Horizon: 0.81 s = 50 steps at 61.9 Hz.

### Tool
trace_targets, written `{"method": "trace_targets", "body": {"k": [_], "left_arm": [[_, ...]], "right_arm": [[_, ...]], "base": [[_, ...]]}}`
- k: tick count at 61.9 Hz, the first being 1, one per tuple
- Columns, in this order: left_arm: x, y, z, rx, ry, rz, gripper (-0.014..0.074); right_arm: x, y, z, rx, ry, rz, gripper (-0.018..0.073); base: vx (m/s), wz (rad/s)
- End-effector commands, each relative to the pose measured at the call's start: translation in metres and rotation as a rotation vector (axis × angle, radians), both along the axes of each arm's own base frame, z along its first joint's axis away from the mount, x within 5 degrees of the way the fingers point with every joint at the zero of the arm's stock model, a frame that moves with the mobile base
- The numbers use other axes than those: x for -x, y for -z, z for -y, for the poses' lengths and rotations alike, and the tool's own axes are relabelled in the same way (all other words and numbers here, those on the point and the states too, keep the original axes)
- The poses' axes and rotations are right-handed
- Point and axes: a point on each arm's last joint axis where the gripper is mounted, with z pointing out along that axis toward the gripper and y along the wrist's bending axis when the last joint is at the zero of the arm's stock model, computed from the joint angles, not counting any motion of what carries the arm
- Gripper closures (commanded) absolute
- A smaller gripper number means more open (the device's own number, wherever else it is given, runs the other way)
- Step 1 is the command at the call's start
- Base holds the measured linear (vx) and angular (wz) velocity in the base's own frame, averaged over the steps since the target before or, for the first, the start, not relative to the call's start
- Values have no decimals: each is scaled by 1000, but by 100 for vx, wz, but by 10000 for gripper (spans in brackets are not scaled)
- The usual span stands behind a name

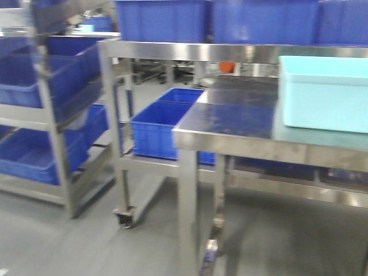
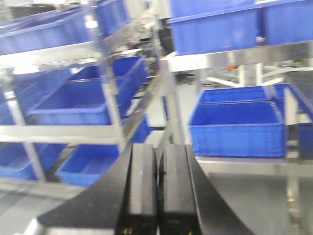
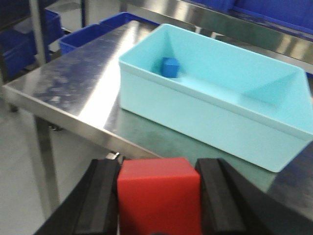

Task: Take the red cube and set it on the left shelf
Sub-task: 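Drive the base away from the table carrying the red cube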

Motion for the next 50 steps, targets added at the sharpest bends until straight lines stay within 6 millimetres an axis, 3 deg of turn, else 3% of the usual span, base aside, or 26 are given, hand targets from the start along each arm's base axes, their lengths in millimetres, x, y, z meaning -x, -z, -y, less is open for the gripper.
{"method": "trace_targets", "body": {"k": [1,50], "left_arm": [[0,-1,0,5,4,69,491],[0,-1,0,5,4,69,491]], "right_arm": [[-2,-17,0,9,-2,117,494],[-2,-17,0,9,-2,115,494]], "base": [[-20,45],[-19,51]]}}
